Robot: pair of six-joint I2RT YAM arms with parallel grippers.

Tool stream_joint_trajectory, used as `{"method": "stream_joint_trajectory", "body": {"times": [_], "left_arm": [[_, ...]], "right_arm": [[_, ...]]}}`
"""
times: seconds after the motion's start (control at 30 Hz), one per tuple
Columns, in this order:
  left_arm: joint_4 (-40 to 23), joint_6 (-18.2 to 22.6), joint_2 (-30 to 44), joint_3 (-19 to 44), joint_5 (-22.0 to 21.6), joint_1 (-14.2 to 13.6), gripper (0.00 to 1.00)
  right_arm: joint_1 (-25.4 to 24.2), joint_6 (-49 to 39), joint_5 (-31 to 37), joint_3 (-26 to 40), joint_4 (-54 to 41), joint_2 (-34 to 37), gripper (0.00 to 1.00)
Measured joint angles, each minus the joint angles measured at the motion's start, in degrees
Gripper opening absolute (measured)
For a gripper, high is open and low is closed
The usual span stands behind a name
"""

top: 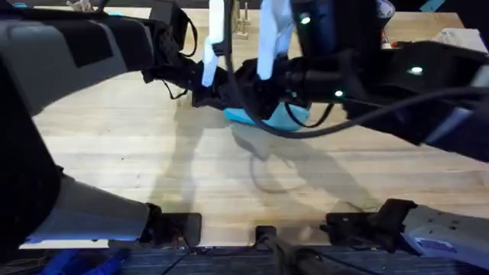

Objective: Unzip the bag, pick up the pens from the table one at a time and place them inside, then zip the bag closed.

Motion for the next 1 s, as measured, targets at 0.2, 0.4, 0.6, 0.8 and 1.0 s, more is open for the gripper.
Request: {"method": "stream_joint_trajectory", "body": {"times": [0.2, 0.4, 0.6, 0.8, 1.0], "left_arm": [[0.0, 0.0, 0.0, 0.0, 0.1, 0.0, 0.042], [0.0, 0.0, 0.0, 0.0, 0.2, 0.0, 0.042], [0.0, 0.0, 0.0, 0.0, 0.4, 0.0, 0.042], [0.0, 0.1, 0.0, 0.0, 2.3, -0.3, 0.502], [0.0, 0.0, 0.0, 0.0, 4.3, -1.0, 0.991]], "right_arm": [[0.0, -1.9, 0.0, 0.0, -0.7, -5.0, 0.027], [0.0, -3.2, 4.1, 0.0, -4.2, -9.1, 0.425], [-1.5, -3.8, 6.4, 0.0, -9.2, -10.7, 0.992], [-2.8, -4.0, 7.1, 0.0, -11.7, -10.6, 0.995], [-4.6, -4.0, 7.1, 0.0, -14.8, -10.6, 0.996]]}}
